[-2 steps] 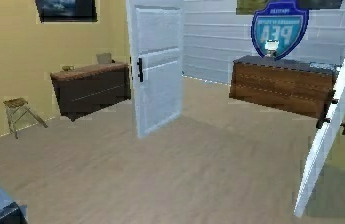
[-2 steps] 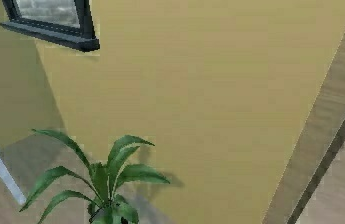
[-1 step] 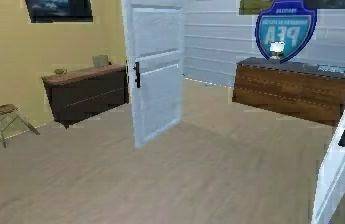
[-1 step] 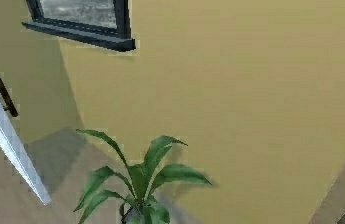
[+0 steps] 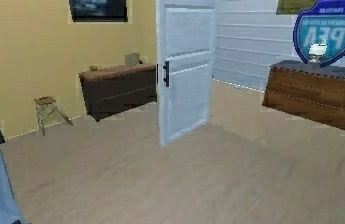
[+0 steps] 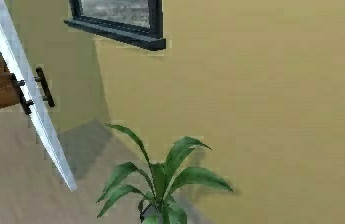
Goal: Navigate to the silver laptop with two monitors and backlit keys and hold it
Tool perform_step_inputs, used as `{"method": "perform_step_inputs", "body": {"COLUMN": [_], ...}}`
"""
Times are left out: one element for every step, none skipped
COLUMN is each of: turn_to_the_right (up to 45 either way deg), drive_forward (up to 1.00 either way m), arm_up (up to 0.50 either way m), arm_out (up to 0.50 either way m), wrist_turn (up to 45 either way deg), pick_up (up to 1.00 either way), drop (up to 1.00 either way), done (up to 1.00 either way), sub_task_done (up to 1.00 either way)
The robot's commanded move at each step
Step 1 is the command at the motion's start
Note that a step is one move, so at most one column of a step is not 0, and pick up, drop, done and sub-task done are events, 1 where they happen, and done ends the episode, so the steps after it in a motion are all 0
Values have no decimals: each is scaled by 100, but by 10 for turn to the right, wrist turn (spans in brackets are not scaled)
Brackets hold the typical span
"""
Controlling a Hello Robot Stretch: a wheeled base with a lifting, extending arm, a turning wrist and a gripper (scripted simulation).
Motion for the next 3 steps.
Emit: {"method": "perform_step_inputs", "body": {"turn_to_the_right": [0, 420, 0], "drive_forward": [60, 0, 100], "arm_up": [0, 0, 0], "arm_out": [0, 0, 0], "wrist_turn": [0, 0, 0], "pick_up": [0, 0, 0], "drop": [0, 0, 0], "done": [0, 0, 0], "sub_task_done": [0, 0, 0]}}
